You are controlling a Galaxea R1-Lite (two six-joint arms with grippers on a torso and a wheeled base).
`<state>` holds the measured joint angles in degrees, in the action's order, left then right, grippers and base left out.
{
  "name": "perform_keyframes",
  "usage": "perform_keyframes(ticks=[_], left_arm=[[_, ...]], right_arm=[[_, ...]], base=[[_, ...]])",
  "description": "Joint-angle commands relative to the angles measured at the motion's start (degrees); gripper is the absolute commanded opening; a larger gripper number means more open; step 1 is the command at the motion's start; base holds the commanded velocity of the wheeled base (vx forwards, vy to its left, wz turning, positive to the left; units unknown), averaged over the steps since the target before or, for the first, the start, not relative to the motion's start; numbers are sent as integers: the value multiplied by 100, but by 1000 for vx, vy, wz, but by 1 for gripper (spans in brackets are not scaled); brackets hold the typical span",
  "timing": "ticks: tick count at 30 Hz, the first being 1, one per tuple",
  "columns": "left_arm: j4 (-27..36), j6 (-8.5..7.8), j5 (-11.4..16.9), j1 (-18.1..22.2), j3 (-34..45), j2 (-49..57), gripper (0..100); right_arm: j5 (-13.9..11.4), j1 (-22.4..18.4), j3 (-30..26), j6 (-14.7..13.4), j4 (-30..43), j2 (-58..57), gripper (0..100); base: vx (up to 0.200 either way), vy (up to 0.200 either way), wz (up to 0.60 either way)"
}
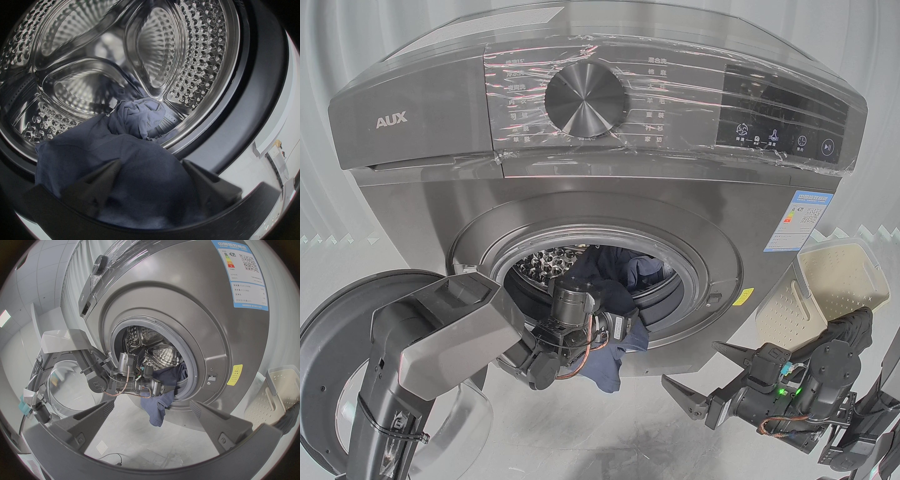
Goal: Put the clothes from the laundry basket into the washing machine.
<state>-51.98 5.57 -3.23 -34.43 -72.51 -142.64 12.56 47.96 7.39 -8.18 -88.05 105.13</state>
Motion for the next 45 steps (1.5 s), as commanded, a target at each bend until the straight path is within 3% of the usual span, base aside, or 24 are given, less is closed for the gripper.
perform_keyframes(ticks=[1, 23, 24, 29, 33, 35, 39, 45], left_arm=[[-14, 14, -2, 15, -114, -185, 0], [-568, 76, -600, 489, -2742, -730, 0], [-585, 84, -600, 489, -2707, -748, 100], [-506, 155, -600, 428, -2145, -501, 100], [-278, 128, -415, 323, -1310, 26, 100], [-137, 128, -152, 261, -773, 325, 100], [-14, 58, 68, 173, -97, 580, 100], [-58, -100, 130, 120, 220, 474, 100]], right_arm=[[1, 3, 17, 1, -10, -1, 100], [1, 3, 96, 9, -1, -10, 100], [1, 3, 96, 18, -1, -19, 100], [1, 3, 96, 18, -1, -19, 100], [1, 3, 96, 18, -1, -10, 100], [1, 3, 96, 18, -1, -1, 100], [1, 3, 96, 9, -1, -1, 100], [10, 12, 96, 9, -1, -1, 100]], base=[[0, 0, 0], [0, 0, 0], [0, 0, 0], [0, 0, 0], [0, 0, 0], [0, 0, 0], [0, 0, 0], [0, 0, 0]])
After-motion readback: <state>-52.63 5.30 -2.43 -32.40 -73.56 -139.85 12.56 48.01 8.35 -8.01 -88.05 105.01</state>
